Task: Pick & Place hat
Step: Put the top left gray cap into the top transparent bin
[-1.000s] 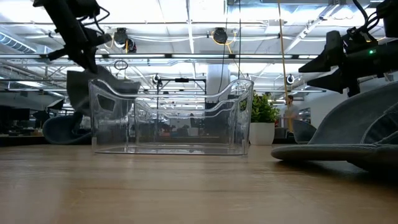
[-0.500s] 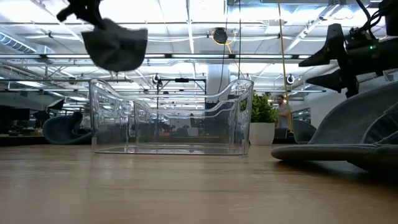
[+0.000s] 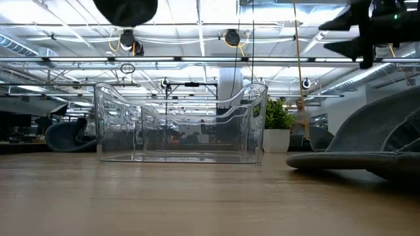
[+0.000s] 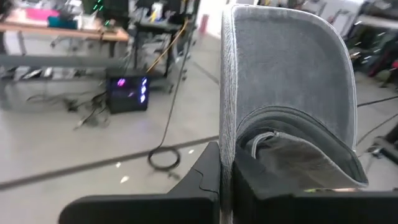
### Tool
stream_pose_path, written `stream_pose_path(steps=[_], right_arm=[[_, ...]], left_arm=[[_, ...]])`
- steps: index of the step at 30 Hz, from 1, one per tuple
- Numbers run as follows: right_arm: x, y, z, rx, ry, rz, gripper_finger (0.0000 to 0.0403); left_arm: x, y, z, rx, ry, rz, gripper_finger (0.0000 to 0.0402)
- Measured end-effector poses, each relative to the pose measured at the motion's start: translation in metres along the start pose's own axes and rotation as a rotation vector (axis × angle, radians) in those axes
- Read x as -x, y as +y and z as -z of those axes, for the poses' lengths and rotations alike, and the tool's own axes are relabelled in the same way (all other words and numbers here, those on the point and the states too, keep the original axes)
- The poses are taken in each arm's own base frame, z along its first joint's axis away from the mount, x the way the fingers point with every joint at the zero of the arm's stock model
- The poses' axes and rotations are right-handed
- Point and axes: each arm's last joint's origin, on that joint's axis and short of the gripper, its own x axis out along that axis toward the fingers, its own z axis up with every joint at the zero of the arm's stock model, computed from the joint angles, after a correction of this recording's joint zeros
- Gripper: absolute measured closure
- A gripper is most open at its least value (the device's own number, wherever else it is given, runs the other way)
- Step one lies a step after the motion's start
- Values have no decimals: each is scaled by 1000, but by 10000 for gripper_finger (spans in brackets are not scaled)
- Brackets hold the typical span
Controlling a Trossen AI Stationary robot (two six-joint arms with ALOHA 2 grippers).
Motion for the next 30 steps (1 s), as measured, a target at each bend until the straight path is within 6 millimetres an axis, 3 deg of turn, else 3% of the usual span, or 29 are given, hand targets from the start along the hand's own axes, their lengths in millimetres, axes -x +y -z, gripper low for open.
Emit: stream_pose_path(steps=[8, 18, 30], right_arm=[[-13, 28, -65, 111, -84, -11, 149], [-45, 82, -151, 233, -11, -46, 149], [-88, 139, -207, 357, 54, -24, 149]], left_arm=[[10, -11, -24, -23, -58, 116, 394], [-3, -23, -44, -113, -70, 171, 394], [-26, -40, -45, -185, -48, 212, 394]])
